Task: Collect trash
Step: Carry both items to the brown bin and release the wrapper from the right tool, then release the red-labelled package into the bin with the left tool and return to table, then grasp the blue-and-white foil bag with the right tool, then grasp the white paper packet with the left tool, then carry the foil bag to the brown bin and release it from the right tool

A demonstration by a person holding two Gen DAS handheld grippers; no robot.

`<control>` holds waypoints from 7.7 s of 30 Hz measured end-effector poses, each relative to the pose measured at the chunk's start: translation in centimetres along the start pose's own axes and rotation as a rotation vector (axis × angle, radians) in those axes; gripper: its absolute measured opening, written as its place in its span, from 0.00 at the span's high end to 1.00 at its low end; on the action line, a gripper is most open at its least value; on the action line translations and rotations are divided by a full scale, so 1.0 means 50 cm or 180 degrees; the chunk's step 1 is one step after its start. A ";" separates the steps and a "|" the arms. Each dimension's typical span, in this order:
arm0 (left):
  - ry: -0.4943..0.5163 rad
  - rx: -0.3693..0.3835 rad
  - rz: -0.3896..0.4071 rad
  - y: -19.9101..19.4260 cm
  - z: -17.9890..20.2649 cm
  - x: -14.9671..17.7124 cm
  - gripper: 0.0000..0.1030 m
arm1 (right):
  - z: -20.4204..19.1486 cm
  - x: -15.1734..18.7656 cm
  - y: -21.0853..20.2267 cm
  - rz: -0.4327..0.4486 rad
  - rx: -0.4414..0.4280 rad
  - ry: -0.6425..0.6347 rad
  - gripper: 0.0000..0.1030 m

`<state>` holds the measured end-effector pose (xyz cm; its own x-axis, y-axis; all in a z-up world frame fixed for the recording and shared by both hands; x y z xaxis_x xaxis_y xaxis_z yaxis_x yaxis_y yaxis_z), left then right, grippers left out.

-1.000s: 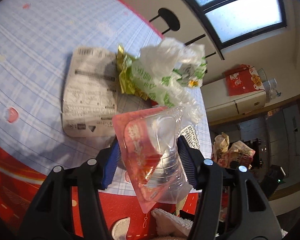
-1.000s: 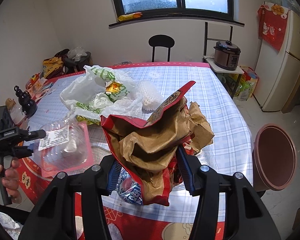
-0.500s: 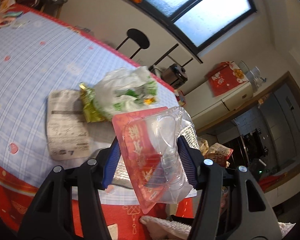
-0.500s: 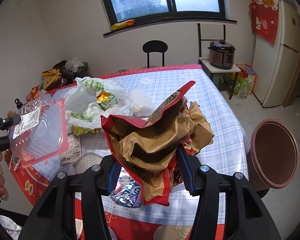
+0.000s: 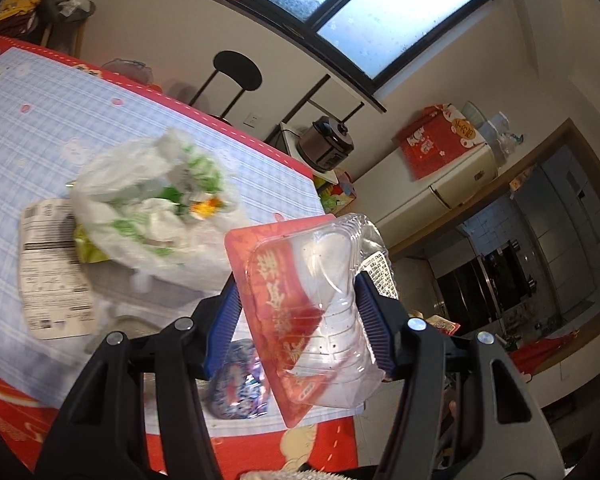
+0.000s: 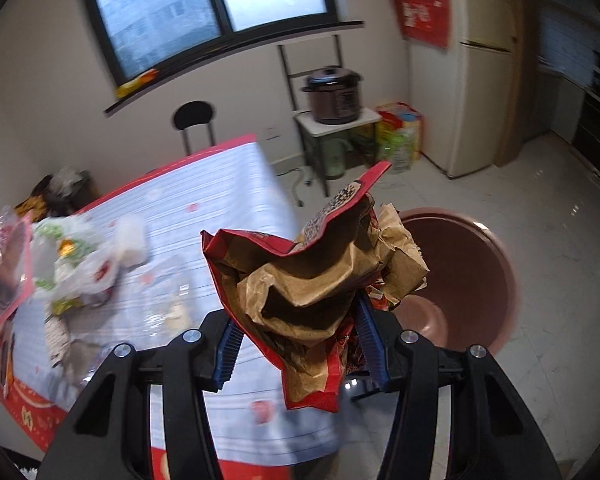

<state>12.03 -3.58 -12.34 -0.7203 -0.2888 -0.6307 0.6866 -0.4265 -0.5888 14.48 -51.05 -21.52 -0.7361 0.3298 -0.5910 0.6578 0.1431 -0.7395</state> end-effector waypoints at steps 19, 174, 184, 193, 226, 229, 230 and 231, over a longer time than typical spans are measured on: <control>0.0344 0.0156 -0.0176 0.198 0.209 -0.005 0.43 | 0.180 -0.210 -0.068 0.0741 0.0325 0.0049 0.05; 0.0207 -0.0568 -0.0806 0.103 -0.581 0.135 0.34 | -0.413 0.338 0.074 -0.0691 0.0003 0.0604 0.19; 0.0349 -0.0565 -0.0787 0.135 -0.561 0.119 0.53 | -0.413 0.330 0.080 -0.0697 -0.0039 0.0612 0.19; 0.0150 -0.0366 -0.0579 0.067 -0.537 0.109 0.74 | -0.441 0.309 0.071 -0.0617 -0.0155 0.0496 0.19; 0.0893 -0.0525 0.0528 -0.199 -0.269 -0.032 0.74 | -0.384 0.175 -0.035 0.0030 -0.0146 0.0097 0.19; 0.0943 -0.0538 0.0526 -0.184 -0.229 -0.030 0.74 | -0.324 0.155 -0.037 0.0062 -0.0139 0.0198 0.19; 0.0942 -0.0546 0.0544 -0.179 -0.209 -0.029 0.74 | -0.301 0.146 -0.038 0.0065 -0.0140 0.0222 0.19; 0.0931 -0.0552 0.0555 -0.174 -0.194 -0.029 0.74 | -0.281 0.137 -0.039 0.0061 -0.0131 0.0232 0.19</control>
<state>8.05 8.85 -11.18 -0.5497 -0.0765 -0.8318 0.8209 -0.2339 -0.5210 10.38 -35.97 -19.60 -0.7108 0.3998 -0.5787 0.6787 0.1739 -0.7135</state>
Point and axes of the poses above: each gripper's, at about its wrist camera, not at the fingertips, and y roughly the way its jaws point, z to its right, x to its underside, the point moved 2 cm from there along y, roughly the way its jaws point, and after that the axes turned 12 degrees about y, right-handed, at the moved point
